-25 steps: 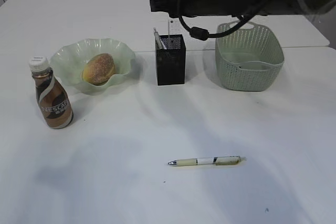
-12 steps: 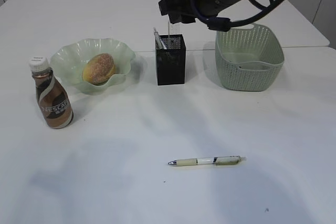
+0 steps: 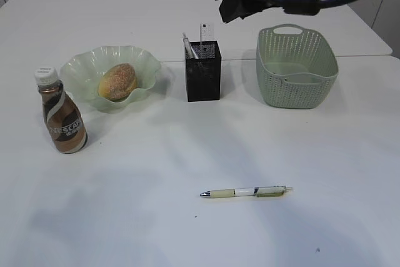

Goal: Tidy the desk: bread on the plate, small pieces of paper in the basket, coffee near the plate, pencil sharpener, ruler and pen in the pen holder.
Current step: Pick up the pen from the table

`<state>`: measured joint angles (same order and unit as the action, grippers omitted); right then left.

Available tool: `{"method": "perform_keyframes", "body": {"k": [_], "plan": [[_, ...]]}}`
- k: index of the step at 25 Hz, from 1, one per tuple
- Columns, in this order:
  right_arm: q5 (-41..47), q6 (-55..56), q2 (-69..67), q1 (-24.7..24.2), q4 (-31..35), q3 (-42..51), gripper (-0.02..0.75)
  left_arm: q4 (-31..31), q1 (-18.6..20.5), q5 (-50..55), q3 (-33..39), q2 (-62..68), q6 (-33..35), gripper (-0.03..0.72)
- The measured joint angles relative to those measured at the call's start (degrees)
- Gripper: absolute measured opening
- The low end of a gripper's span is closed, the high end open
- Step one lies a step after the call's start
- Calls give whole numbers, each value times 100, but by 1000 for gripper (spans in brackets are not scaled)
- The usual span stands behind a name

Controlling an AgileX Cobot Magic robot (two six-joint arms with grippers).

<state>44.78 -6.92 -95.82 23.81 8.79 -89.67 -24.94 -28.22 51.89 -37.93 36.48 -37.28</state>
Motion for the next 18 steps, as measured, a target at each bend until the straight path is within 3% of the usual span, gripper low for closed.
{"method": "perform_keyframes", "body": {"k": [7, 18], "plan": [[163, 256, 942, 0, -309, 592, 261, 146, 0, 65, 0, 0, 0, 178], [272, 545, 2747, 0, -336, 2482, 261, 356, 0, 146, 0, 0, 0, 178]]}}
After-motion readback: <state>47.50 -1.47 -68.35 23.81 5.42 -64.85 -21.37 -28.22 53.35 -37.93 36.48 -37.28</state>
